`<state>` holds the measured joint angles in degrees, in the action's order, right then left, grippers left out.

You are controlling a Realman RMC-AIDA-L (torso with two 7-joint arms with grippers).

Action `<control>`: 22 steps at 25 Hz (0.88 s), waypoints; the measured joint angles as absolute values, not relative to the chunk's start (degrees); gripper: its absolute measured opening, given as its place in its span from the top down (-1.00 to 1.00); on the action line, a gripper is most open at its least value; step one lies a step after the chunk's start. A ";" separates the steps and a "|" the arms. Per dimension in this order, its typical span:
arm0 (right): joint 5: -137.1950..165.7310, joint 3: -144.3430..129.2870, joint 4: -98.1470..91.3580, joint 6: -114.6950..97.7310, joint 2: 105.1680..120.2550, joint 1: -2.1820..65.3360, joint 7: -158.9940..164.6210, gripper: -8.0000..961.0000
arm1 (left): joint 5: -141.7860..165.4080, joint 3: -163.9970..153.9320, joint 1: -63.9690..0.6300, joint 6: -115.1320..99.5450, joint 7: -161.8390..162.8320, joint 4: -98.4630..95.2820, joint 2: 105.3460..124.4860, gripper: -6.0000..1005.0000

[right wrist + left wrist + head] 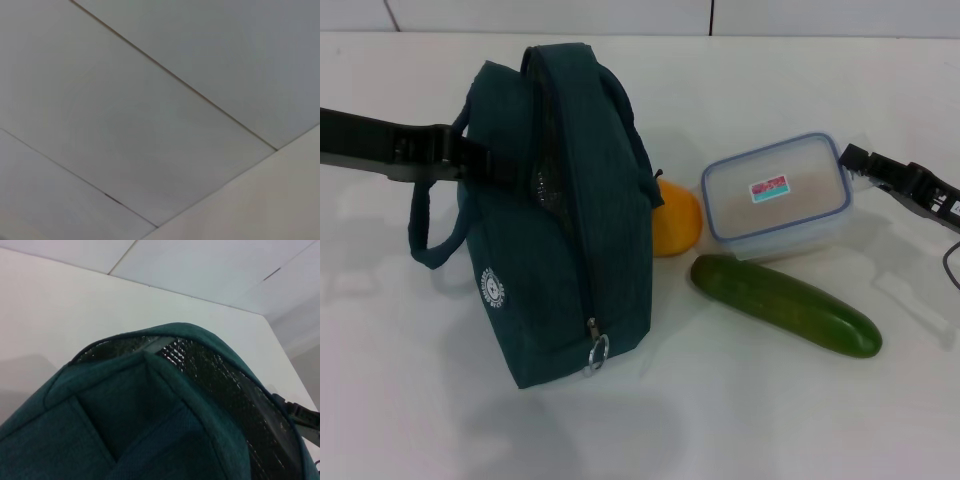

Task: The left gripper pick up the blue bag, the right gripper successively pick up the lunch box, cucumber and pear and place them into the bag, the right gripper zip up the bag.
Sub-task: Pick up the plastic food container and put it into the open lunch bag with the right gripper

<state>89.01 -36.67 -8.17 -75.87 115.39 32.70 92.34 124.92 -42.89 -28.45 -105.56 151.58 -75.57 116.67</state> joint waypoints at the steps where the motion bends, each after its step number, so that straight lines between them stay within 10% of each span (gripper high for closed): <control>1: 88.99 -36.60 -8.14 -75.95 115.44 32.69 92.39 0.54 | 124.89 -42.89 -28.48 -105.56 151.57 -75.51 116.64 0.91; 22: 79.46 -35.98 -7.35 -79.62 115.46 29.02 97.75 0.78 | 124.83 -42.71 -27.98 -105.63 151.28 -74.76 116.27 0.91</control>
